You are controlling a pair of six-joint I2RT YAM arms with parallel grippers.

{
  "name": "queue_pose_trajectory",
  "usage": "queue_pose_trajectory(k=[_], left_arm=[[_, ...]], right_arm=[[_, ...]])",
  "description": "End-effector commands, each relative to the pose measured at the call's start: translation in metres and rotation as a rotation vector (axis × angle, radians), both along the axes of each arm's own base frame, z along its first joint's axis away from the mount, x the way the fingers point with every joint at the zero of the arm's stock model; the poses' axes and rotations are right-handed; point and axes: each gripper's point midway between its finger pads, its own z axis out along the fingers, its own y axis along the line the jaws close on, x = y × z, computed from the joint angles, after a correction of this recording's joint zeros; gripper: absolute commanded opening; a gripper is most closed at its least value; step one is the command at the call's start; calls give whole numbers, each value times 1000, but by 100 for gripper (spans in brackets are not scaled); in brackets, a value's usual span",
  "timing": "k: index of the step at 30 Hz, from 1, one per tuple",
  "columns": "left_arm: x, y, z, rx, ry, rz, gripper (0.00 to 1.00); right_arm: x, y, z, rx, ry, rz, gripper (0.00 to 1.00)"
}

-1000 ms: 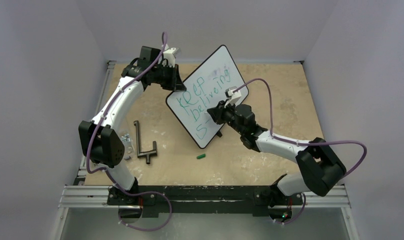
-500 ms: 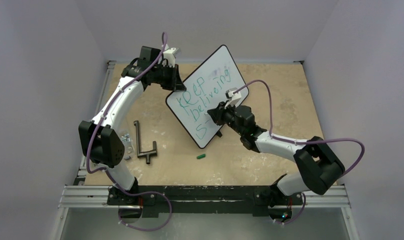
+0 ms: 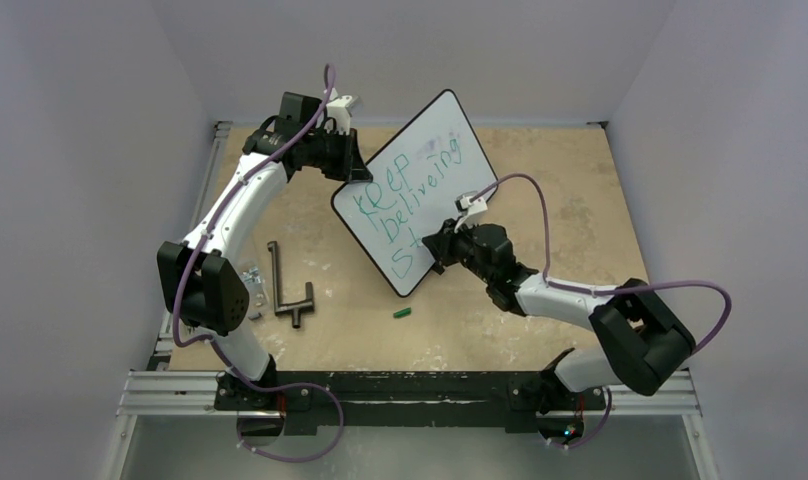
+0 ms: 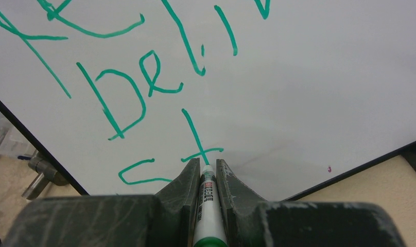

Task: Write a sentence on the whiteboard

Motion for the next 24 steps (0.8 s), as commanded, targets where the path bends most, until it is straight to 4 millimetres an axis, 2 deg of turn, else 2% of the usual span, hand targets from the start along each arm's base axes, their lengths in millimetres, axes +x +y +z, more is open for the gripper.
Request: queue_pose_trajectory(k=[1, 12, 24], left_arm=[[18, 64, -18, 270, -62, 176, 0], [18, 64, -17, 269, -63, 176, 0], [17, 64, -16, 269, -64, 175, 0]], right_arm=[[-7, -5, -4, 1, 17, 0, 0], [-17, -13, -17, -18, 48, -5, 0], [8, -16, 4, -39, -5, -83, 0]])
